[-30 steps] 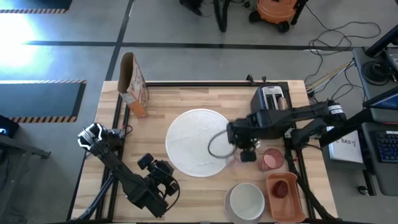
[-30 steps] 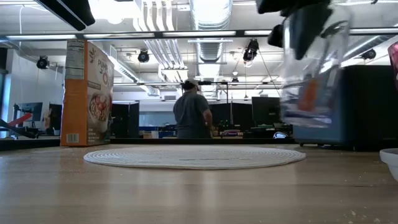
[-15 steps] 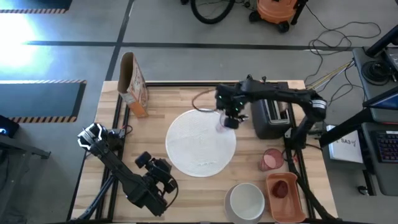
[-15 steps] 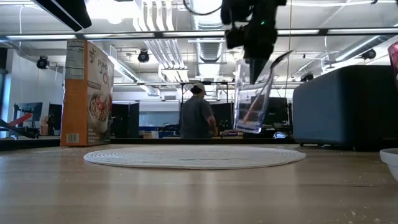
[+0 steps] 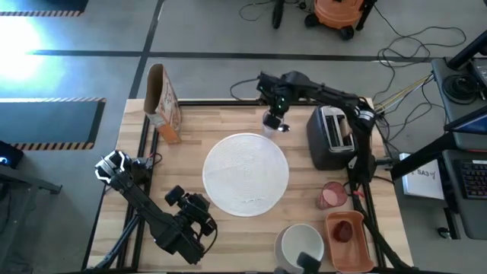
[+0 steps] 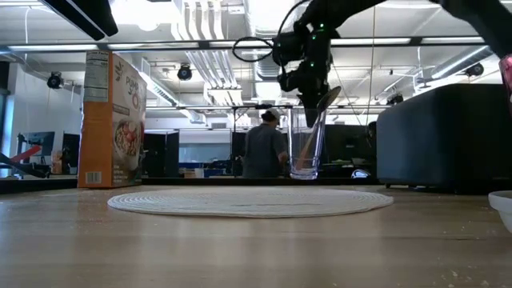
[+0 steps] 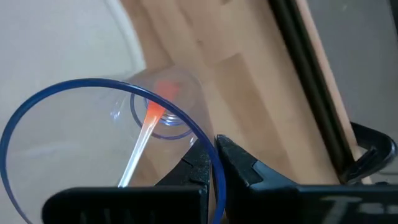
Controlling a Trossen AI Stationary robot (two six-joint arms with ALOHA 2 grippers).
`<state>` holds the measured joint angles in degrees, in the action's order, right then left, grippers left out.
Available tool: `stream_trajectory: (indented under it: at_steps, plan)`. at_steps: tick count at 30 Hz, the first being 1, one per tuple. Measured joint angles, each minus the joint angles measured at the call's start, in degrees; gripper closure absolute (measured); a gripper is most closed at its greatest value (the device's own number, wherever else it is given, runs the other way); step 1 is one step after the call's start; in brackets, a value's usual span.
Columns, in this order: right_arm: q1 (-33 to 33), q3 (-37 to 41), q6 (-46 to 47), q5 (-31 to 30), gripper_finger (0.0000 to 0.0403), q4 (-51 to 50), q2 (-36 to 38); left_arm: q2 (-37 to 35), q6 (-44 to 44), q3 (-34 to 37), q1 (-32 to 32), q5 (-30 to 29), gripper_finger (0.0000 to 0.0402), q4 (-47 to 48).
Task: Arrange a breakfast setting
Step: Move the purple cup with spoon to the top of the table
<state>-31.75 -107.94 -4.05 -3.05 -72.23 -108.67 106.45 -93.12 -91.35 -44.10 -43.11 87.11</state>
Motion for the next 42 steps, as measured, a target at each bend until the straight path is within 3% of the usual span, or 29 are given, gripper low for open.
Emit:
stream_trajectory:
  at_steps: [13,25,42]
  plan:
    - [-4.10,-12.47,-0.91,0.01,0.0394,-2.41,-10.54,0.00,0.00,0.00,0.02,0.04,0.0233,-0.04]
    - [-5.15,-13.90,-3.57,0.24,0.0392,-2.53,-11.98,-0.03,0.00,0.00,0.02,0.04,0.0233,-0.02]
    - [-6.07,-13.85,-4.96,-0.13,0.0286,-1.83,-11.80,-0.07,-0.46,0.00,0.04,0.04,0.0233,0.59]
